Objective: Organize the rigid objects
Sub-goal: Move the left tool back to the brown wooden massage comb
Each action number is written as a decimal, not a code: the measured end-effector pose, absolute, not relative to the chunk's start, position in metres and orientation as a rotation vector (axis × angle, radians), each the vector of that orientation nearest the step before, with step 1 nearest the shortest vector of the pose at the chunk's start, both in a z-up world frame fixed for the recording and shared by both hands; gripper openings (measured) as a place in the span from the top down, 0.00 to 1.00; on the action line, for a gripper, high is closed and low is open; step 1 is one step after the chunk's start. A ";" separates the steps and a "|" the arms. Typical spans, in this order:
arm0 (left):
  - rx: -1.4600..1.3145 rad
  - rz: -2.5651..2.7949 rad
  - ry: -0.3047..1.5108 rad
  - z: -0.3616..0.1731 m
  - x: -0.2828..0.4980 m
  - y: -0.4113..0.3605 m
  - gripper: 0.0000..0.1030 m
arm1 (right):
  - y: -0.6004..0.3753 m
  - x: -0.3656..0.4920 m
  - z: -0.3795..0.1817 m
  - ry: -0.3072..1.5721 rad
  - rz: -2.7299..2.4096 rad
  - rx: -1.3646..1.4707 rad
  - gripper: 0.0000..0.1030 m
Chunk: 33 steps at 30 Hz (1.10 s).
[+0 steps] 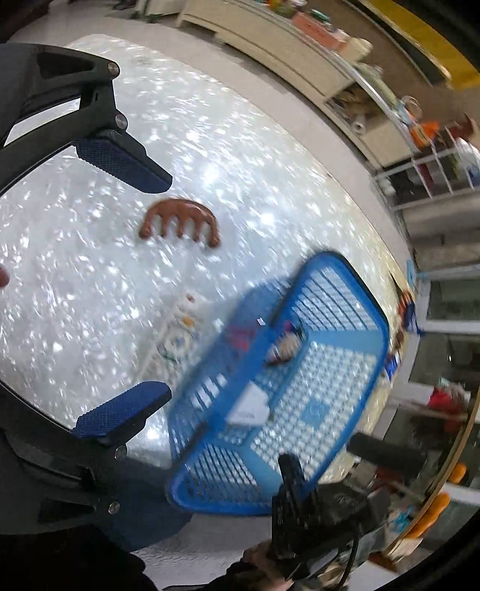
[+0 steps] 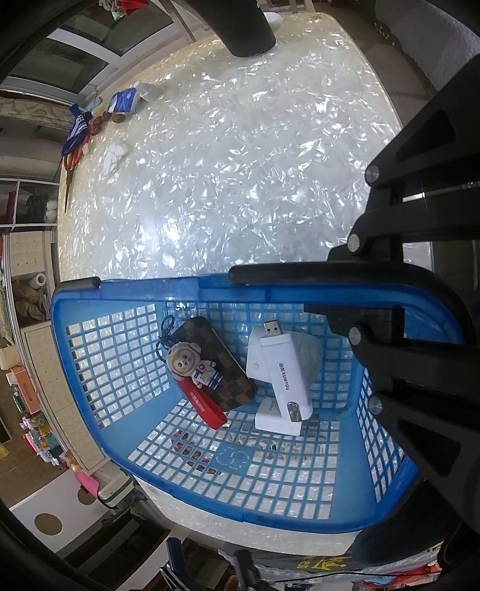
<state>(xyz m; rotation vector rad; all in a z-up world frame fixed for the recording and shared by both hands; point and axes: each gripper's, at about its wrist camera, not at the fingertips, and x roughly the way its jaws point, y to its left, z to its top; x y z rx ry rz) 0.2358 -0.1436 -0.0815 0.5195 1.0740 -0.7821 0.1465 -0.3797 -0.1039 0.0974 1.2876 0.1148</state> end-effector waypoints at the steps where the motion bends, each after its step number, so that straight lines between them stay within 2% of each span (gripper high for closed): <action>1: 0.505 -0.768 1.087 -0.087 0.241 -0.138 0.01 | -0.380 0.146 -0.104 1.288 0.114 0.095 0.90; 18: 0.565 -0.682 1.199 -0.177 0.289 -0.124 0.01 | -0.379 0.148 -0.107 1.314 0.104 0.079 0.90; 33: 0.606 -0.674 1.204 -0.216 0.327 -0.146 0.01 | -0.378 0.150 -0.108 1.330 0.094 0.068 0.90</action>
